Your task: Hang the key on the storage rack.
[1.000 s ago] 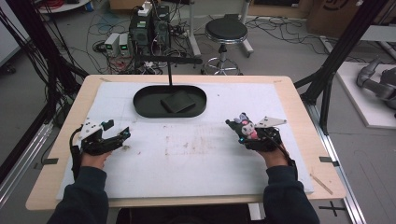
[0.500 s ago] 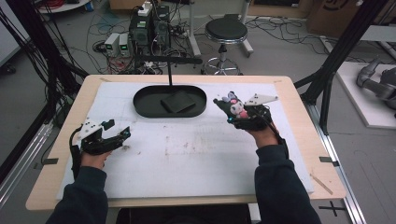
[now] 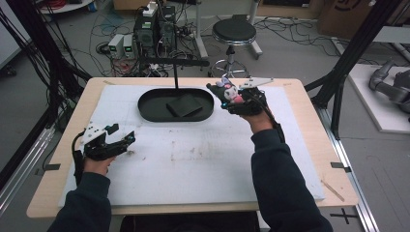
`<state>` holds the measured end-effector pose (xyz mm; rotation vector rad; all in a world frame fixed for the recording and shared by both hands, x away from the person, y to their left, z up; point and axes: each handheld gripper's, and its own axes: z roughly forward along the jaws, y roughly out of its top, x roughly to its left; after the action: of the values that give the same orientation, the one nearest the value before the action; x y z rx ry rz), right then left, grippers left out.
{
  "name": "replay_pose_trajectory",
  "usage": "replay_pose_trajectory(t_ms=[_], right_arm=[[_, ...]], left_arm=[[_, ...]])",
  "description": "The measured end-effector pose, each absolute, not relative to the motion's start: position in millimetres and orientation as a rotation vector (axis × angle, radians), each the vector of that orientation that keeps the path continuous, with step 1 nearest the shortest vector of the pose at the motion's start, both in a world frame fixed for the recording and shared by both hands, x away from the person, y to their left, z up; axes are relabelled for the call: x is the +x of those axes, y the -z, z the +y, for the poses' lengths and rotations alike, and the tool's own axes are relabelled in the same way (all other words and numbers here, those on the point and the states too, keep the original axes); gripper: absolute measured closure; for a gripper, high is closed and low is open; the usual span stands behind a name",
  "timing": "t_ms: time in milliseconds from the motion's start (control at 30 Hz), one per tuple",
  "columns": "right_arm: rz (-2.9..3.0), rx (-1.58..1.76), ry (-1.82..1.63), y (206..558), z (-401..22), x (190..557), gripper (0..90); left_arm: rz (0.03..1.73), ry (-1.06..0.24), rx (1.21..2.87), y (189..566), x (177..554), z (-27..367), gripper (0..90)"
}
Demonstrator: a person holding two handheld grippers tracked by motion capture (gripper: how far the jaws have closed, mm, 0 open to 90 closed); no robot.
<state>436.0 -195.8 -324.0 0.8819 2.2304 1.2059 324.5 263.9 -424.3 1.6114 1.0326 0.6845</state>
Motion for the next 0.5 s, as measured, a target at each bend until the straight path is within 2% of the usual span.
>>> replay_pose_trajectory(t_ms=[500], right_arm=[[2.228, 0.825, -1.207, 294.0, -147.4, 466.5, 35.8]], left_arm=[[1.026, -0.681, 1.611, 423.9, 324.5, 263.8, 26.5]])
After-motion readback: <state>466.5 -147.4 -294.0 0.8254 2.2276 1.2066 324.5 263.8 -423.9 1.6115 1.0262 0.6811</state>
